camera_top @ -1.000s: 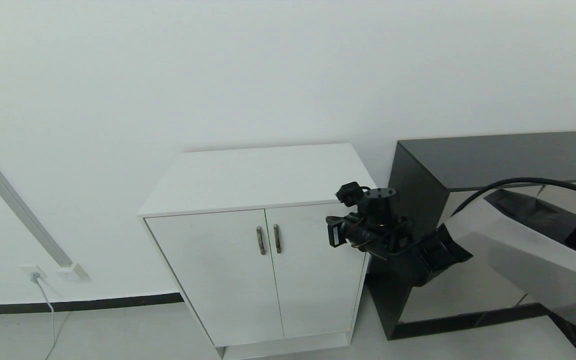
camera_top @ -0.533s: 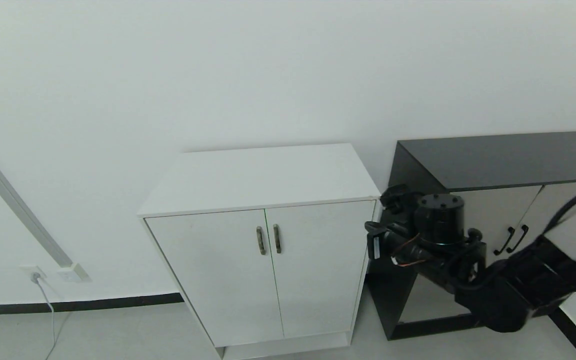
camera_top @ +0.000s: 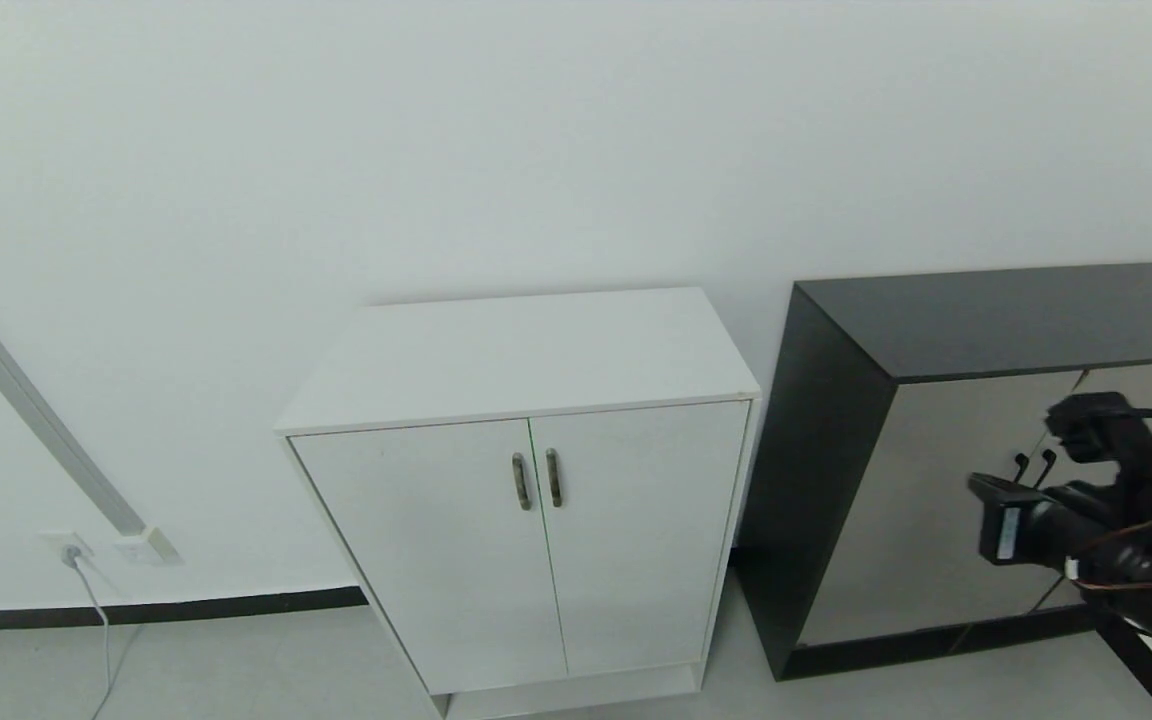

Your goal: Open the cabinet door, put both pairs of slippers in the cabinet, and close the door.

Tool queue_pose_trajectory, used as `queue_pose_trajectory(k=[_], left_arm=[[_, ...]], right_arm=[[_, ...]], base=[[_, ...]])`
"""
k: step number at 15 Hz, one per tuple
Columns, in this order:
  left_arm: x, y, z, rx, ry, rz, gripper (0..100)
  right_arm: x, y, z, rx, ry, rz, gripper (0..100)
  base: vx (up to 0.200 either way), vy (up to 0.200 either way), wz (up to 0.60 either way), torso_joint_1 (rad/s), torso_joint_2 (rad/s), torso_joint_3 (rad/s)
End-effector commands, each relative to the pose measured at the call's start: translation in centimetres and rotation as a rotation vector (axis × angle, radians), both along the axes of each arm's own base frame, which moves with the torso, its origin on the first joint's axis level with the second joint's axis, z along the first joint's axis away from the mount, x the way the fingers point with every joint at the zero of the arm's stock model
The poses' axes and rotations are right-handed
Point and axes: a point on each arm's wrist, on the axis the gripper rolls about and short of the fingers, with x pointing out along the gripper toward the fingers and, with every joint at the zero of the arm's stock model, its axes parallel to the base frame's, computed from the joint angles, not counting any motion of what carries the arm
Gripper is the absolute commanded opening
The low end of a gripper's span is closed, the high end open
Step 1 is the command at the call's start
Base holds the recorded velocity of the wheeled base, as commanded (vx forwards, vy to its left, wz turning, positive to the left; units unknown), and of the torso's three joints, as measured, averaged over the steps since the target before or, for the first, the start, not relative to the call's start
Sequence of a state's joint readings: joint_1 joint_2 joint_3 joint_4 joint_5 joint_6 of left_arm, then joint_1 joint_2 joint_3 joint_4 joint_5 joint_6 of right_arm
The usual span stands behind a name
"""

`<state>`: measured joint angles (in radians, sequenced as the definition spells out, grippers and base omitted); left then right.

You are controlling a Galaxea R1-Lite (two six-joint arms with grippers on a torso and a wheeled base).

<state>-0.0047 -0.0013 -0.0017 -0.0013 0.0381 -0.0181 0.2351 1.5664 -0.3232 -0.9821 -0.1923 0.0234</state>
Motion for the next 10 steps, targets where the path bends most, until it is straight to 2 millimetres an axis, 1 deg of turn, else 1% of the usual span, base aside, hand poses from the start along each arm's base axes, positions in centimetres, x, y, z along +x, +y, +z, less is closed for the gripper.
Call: queue_pose_trajectory(k=[1,3,5,8,10], left_arm=[[0.0,0.0,0.0,0.0,0.001,0.0,0],[0.0,0.0,0.0,0.0,0.001,0.0,0],[0.0,0.0,0.0,0.0,0.001,0.0,0],[0.0,0.0,0.0,0.0,0.001,0.0,0],[0.0,0.0,0.0,0.0,0.001,0.0,0]], right_arm=[[-3.7,-4.0,0.6,-0.002,-0.045,-0.166,0],[-5.9,-5.9,0.5,-0.033,-0.058,-0.265,0],[-8.1,-6.8,0.4,-0.06,-0.079,-0.329,0],[-11.0,-6.5,0.3,-0.056,-0.125,-0.327,0],[-12.7,-6.1,-0.1,-0.053,-0.103,-0.287,0]], base=[[0.0,0.0,0.0,0.0,0.0,0.0],[0.0,0.0,0.0,0.0,0.0,0.0],[0.0,0.0,0.0,0.0,0.0,0.0],[0.0,0.0,0.0,0.0,0.0,0.0],[0.0,0.0,0.0,0.0,0.0,0.0]])
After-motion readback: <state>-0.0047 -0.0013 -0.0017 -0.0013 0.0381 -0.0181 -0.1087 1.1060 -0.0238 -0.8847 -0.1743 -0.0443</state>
